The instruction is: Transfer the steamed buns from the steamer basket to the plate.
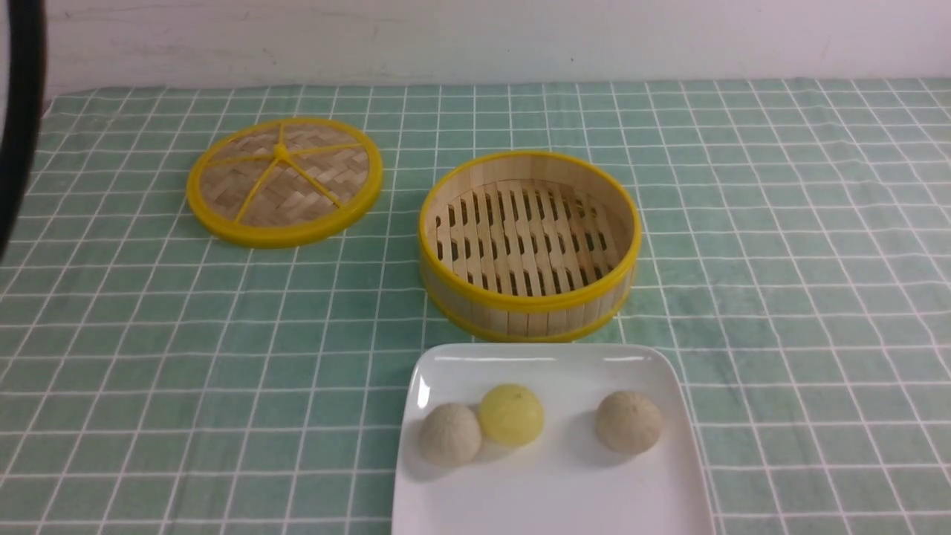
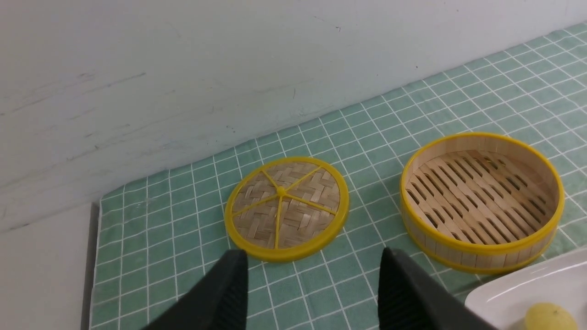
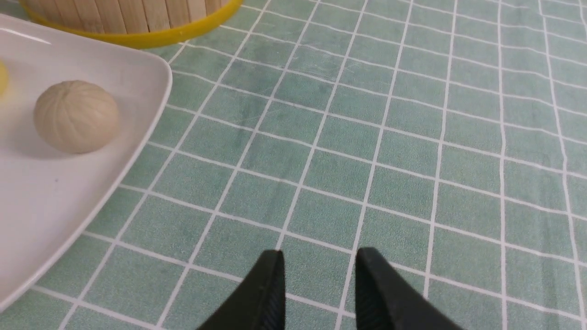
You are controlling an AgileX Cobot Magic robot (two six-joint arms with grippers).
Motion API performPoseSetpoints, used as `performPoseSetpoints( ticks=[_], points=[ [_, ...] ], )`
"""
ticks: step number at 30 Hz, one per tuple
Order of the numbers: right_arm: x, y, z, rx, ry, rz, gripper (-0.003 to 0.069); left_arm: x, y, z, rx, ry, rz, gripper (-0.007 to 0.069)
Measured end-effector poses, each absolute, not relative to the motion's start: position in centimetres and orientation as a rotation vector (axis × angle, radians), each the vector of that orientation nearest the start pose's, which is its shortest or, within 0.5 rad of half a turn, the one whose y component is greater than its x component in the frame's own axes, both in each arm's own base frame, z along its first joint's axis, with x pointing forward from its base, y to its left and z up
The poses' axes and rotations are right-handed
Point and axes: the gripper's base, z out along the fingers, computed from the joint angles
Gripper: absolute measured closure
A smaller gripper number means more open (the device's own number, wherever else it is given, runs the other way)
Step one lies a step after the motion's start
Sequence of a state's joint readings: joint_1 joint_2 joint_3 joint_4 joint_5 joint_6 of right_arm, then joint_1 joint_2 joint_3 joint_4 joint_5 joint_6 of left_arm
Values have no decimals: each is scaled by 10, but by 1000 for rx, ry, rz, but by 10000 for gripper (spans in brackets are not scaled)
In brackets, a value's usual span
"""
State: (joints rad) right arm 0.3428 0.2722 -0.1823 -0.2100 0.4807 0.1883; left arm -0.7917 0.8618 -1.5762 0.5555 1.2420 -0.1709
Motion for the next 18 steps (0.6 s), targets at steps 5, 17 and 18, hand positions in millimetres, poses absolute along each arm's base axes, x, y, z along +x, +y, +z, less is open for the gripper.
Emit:
performPoseSetpoints(
  ticks=[5,17,18],
  points=[
    [69,15,216,-288,2025,116,414,86,-23,528,437,1853,-6,224],
    [69,15,216,-287,2027,116,414,87,-34,526,477,1871,-112,225],
    [68,15,216,-287,2028,117,414,89,-38,524,486,1885,-123,225]
  ],
)
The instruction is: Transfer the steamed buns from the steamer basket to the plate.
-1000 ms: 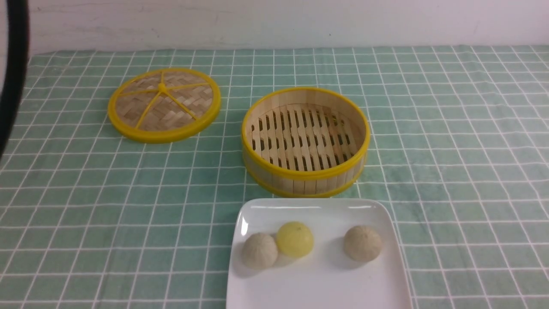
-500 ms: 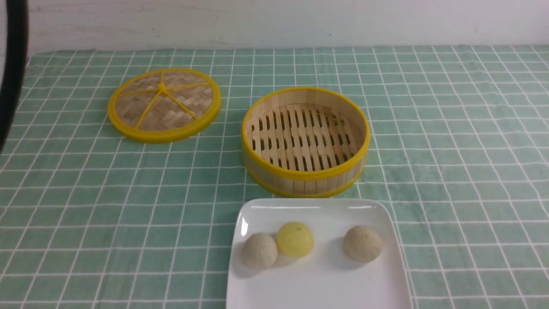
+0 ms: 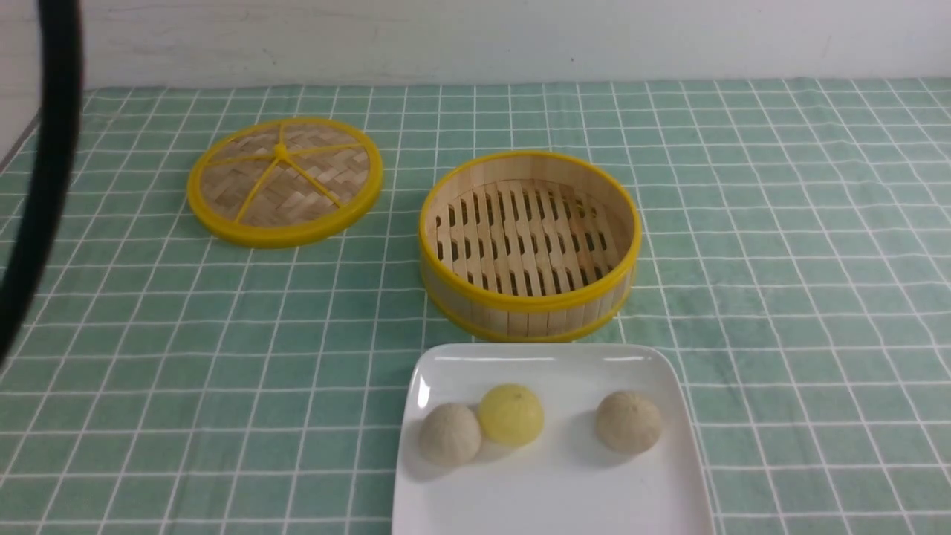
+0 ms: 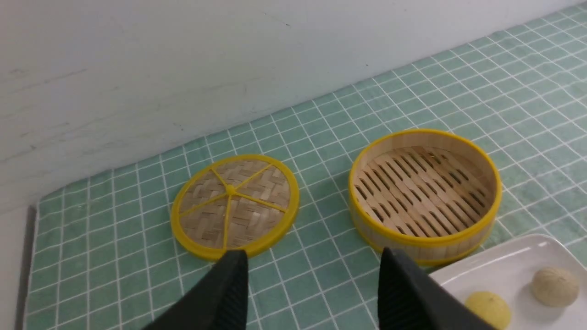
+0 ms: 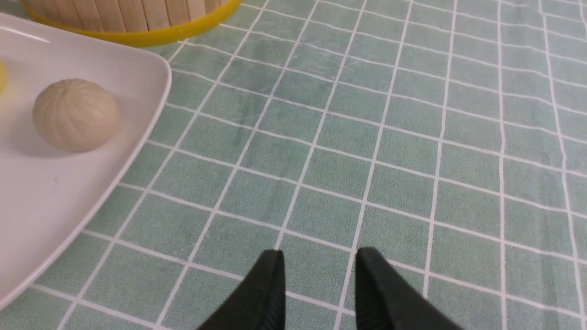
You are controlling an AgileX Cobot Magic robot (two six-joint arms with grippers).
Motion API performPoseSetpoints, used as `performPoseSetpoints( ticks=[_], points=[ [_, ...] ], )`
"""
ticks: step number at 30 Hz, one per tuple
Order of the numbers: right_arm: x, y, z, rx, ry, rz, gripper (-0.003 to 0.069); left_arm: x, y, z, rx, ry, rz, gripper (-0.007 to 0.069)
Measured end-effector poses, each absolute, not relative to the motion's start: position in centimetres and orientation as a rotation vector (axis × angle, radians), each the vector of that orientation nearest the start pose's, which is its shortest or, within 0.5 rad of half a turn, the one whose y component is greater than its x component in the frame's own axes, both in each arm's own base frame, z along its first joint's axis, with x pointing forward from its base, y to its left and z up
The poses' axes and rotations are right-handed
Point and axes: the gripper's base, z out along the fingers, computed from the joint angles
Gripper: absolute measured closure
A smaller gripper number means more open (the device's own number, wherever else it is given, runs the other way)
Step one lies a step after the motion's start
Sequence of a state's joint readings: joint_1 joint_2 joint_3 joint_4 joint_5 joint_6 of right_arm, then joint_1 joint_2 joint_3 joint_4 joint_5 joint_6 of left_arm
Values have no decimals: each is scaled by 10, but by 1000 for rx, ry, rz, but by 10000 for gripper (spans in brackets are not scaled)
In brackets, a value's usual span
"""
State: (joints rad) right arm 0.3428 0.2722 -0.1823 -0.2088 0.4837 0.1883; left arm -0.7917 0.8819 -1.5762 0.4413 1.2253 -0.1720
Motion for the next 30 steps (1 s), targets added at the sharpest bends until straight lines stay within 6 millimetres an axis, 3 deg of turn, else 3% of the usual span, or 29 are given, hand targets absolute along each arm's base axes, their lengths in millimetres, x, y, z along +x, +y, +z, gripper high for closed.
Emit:
performPoseSetpoints(
  ticks=[15,18,20,23,24,25,26,29,30],
  points=[
    [68,15,216,-286,2029,119,416,105,-56,517,476,1938,-143,225],
    [68,15,215,-286,2031,118,416,125,-65,511,403,1897,-136,225],
    [68,15,215,-286,2031,118,416,139,-65,499,337,1903,-127,225],
    [68,15,215,-286,2031,118,416,164,-47,466,130,1967,-112,225],
    [68,15,215,-286,2031,118,416,165,-48,463,132,1973,-122,225],
    [68,15,215,-286,2032,118,416,173,-32,436,-1,2026,-118,225],
    [68,15,215,-286,2032,118,416,173,-29,436,-14,2023,-108,225],
    [68,15,215,-286,2031,118,416,172,1,376,-184,2101,-48,225],
    [68,15,215,-286,2031,118,416,171,3,369,-191,2107,-36,225]
  ],
)
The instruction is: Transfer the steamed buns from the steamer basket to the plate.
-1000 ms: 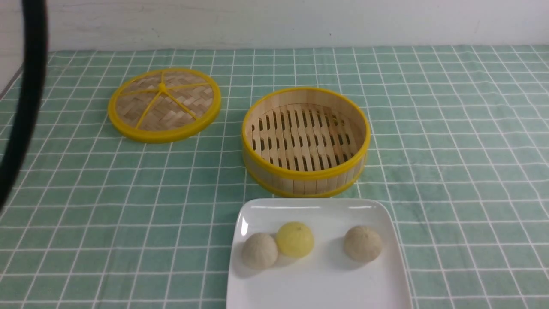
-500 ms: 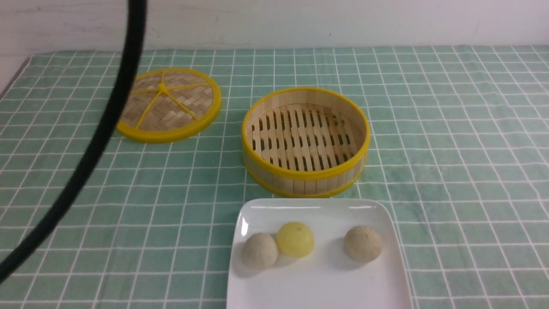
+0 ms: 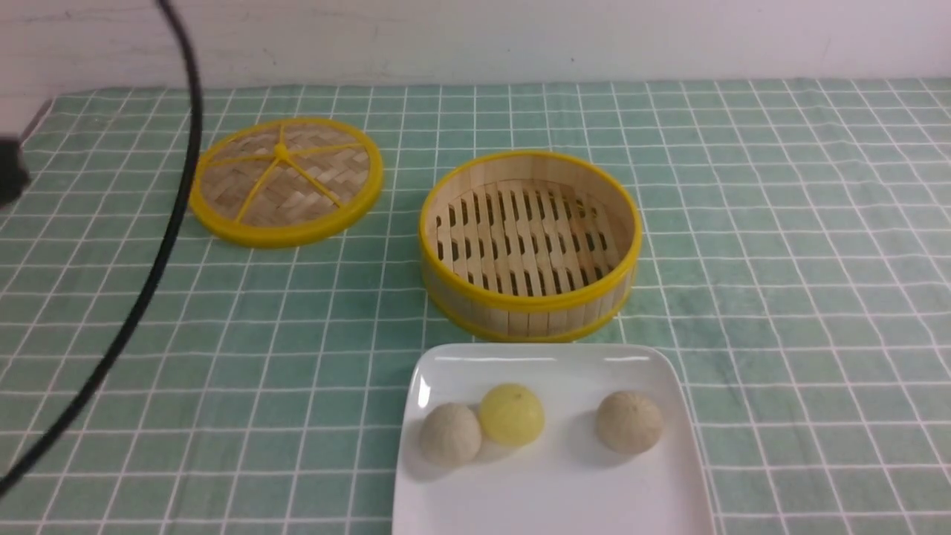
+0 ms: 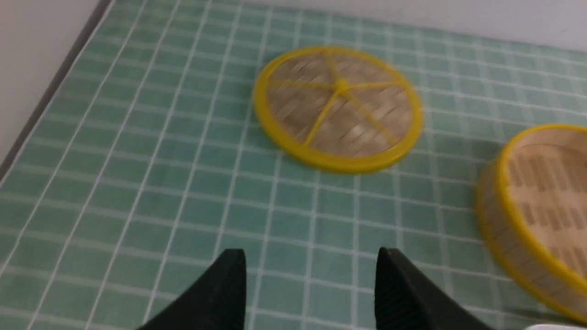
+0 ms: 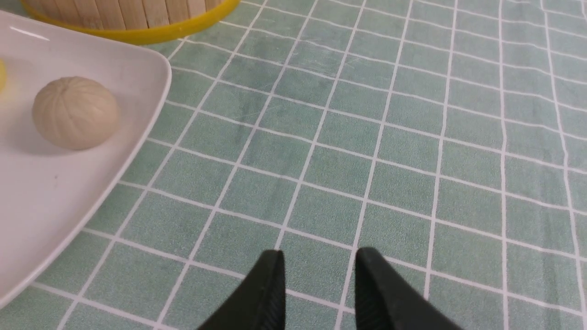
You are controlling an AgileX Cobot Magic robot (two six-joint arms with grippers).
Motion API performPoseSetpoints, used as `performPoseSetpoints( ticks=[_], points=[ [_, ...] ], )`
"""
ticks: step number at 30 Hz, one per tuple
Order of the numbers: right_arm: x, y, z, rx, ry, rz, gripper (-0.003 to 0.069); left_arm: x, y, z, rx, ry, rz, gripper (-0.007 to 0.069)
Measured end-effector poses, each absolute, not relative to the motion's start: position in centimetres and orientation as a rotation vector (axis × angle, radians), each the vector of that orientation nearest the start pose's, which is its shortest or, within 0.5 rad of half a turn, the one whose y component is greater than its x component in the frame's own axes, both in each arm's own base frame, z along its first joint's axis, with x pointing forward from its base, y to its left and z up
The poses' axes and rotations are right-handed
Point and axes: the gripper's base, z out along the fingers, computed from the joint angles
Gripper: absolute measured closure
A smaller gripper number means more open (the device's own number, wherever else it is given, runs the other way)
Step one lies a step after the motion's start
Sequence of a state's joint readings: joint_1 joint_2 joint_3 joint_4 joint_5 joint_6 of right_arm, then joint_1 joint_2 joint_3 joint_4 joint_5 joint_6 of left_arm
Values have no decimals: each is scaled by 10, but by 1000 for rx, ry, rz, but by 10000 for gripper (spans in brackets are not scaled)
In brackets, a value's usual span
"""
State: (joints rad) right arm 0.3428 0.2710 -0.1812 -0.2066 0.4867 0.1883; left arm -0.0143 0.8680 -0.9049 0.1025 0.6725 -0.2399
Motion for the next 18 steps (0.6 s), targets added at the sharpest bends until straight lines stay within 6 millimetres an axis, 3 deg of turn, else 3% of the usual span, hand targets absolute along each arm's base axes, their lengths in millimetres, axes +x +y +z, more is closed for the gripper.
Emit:
performPoseSetpoints(
  ticks=[1,4,8,12,18],
  points=[
    [68,15,215,-286,2031,118,416,164,11,346,-204,2121,5,225],
    [68,15,215,-286,2032,118,416,144,19,305,-198,2093,64,225],
    [68,15,215,-286,2032,118,416,120,17,265,-188,2014,74,225],
    [68,15,215,-286,2032,118,416,96,14,235,-175,1926,71,225],
    [68,15,215,-286,2032,118,416,79,11,212,-185,1896,61,225]
  ],
)
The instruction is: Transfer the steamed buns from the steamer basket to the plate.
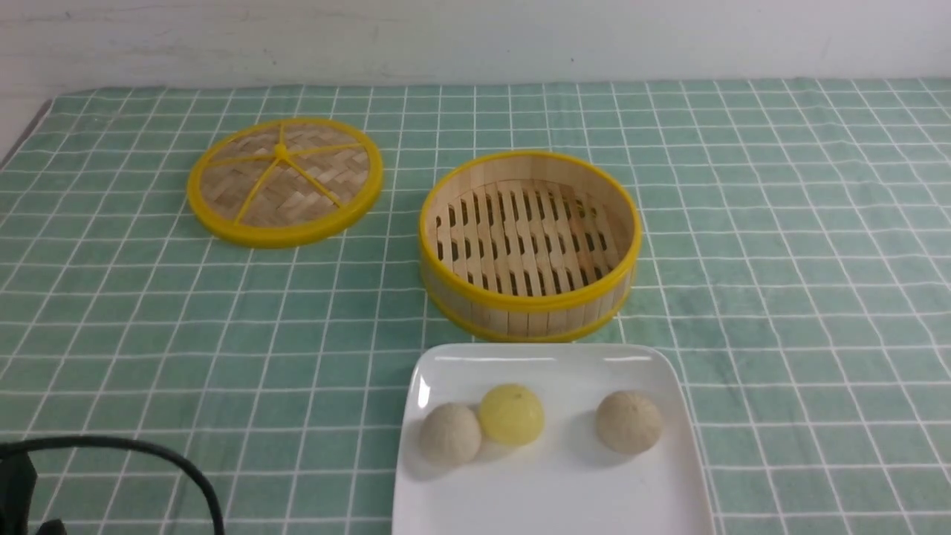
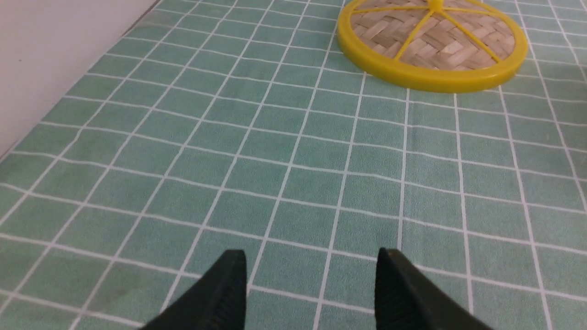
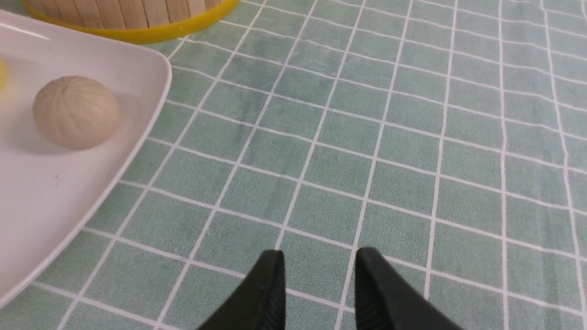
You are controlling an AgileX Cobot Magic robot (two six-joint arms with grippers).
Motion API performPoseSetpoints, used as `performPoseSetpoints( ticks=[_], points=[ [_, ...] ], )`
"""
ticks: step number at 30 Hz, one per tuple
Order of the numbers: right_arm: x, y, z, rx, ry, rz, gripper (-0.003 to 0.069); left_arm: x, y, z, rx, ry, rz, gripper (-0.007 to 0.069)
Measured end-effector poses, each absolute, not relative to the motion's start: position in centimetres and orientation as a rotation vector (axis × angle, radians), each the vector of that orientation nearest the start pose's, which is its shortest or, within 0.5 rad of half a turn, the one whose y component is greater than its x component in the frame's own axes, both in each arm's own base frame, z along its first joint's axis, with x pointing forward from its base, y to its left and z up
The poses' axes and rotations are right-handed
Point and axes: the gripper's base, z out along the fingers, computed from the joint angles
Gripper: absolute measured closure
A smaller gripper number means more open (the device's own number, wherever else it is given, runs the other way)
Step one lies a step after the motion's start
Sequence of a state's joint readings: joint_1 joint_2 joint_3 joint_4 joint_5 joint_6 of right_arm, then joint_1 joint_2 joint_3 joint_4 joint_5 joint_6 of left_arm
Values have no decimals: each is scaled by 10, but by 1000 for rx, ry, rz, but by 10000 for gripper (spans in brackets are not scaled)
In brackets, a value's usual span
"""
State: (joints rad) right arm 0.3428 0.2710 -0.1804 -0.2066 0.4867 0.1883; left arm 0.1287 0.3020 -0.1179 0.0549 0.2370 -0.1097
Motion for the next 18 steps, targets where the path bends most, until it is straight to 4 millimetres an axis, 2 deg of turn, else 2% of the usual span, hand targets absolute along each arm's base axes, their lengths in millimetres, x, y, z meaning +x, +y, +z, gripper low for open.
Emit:
performPoseSetpoints(
  ticks=[5,18],
  points=[
    [68,15,215,-286,2032,118,416,67,10,200,-191,1899,65,225],
    [68,15,215,-286,2033,118,416,48,10,196,-186,1869,95,225]
  ],
)
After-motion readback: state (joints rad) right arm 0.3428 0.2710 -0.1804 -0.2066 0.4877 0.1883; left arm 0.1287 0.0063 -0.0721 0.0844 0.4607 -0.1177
